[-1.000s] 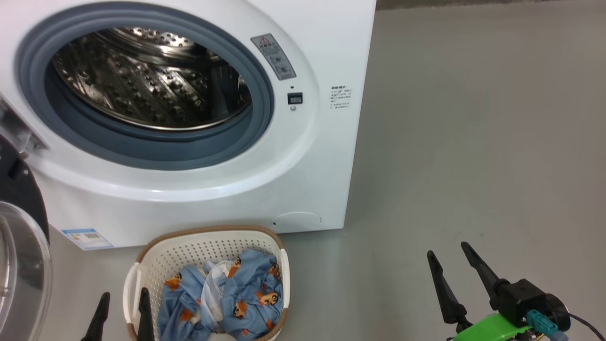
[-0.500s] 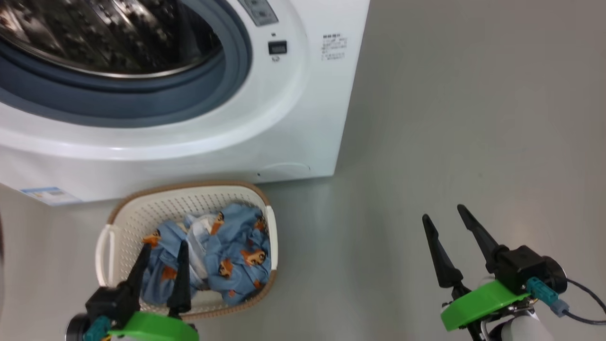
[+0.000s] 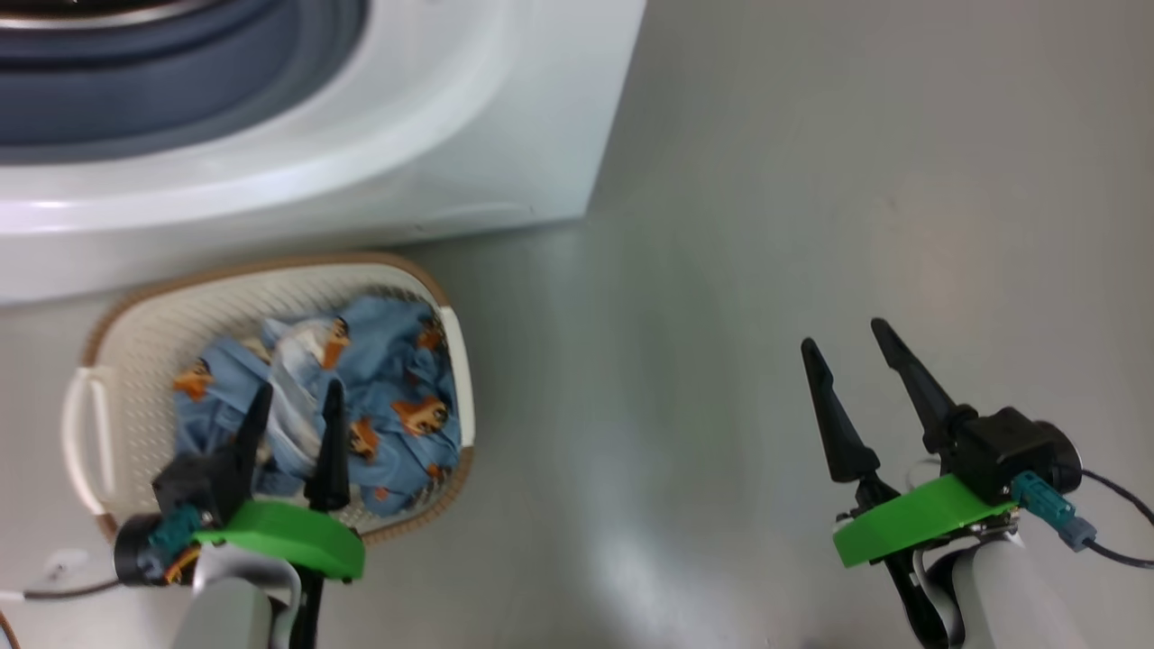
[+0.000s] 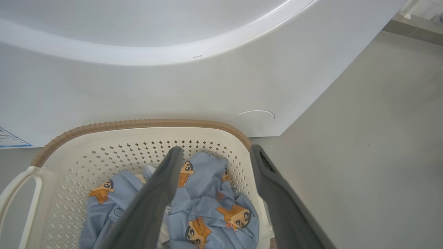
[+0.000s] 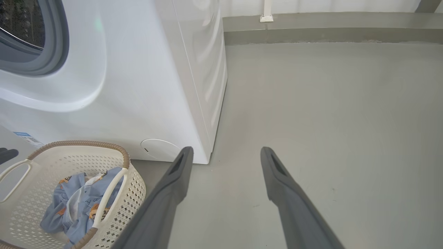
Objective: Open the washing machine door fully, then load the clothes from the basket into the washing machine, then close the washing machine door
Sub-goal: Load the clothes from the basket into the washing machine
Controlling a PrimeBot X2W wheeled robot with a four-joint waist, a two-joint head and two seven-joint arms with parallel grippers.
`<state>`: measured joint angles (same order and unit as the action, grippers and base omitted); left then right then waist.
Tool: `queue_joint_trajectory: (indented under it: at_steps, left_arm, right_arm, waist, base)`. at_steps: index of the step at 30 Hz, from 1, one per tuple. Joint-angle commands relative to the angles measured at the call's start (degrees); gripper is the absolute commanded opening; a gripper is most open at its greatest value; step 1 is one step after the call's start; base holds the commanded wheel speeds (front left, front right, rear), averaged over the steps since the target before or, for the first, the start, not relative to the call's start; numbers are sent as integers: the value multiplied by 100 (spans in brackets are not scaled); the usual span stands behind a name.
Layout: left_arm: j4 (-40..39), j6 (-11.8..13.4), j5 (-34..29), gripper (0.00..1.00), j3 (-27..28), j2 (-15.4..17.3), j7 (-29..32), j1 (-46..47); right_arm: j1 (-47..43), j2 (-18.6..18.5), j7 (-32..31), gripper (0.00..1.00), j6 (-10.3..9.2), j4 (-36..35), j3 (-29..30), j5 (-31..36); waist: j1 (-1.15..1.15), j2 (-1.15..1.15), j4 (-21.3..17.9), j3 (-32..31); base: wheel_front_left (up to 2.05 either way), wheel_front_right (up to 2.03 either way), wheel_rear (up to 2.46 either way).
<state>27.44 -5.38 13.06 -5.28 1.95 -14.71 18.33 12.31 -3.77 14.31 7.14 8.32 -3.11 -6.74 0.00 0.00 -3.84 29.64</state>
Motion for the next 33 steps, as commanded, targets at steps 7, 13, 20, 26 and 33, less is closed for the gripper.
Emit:
queue_joint_trajectory:
  at_steps: [7, 13, 20, 26, 33]
  left_arm:
    - [593, -127, -90, 100, 440, 178, -29, 620]
    - [1213, -178, -105, 100, 507, 418, -29, 1189]
    - [2153, -201, 12, 100, 523, 669, -29, 1796]
    - [2927, -208, 327, 100, 518, 891, 142, 2317]
    - [3514, -210, 564, 100, 337, 1144, 615, 2818]
  right_arm:
    - [193, 49, 69, 100, 35, -235, -182, -56]
    - [283, 66, 69, 100, 35, -343, -176, -66]
    - [407, 82, 69, 100, 35, -459, -248, -127]
    - [510, 87, 69, 100, 35, -450, -381, -257]
    - [522, 88, 69, 100, 35, -424, -437, -450]
  waist:
    - [0, 0, -417, 1159]
    - [0, 0, -559, 1675]
    - [0, 0, -709, 2064]
    - [0, 0, -864, 2272]
    - [0, 0, -1038, 2408]
  base:
    - [0, 0, 0]
    - [0, 0, 0]
    - [0, 0, 0]
    - [0, 0, 0]
    - [0, 0, 0]
